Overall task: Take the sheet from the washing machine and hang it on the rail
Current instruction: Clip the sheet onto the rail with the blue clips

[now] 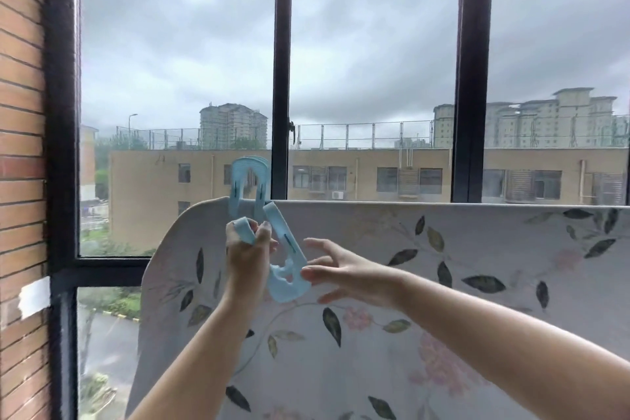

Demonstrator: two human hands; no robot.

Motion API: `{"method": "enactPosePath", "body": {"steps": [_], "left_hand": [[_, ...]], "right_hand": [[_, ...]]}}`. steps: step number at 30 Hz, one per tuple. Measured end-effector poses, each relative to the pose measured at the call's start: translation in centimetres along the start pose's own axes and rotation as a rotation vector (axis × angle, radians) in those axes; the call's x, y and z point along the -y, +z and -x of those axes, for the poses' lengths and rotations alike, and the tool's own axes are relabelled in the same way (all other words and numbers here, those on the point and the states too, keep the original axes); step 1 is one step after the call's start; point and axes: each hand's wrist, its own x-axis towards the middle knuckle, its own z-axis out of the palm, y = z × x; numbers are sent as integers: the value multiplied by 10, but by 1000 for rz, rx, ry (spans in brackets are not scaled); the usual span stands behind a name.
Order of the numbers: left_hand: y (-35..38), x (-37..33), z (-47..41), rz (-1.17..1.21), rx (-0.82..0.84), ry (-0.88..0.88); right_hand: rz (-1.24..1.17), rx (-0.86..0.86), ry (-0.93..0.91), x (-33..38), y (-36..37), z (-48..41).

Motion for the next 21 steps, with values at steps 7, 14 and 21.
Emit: {"method": "enactPosePath", "body": {"steps": [7, 14, 21], "left_hand": [[24, 6, 17, 167, 208, -100], [28, 6, -47, -733, 373, 527], [32, 31, -83, -1296, 424, 723]], "right_hand": [[-384, -176, -40, -30, 6, 1], [8, -377, 103, -53, -30, -13], [284, -630, 294, -86, -62, -37]]}}
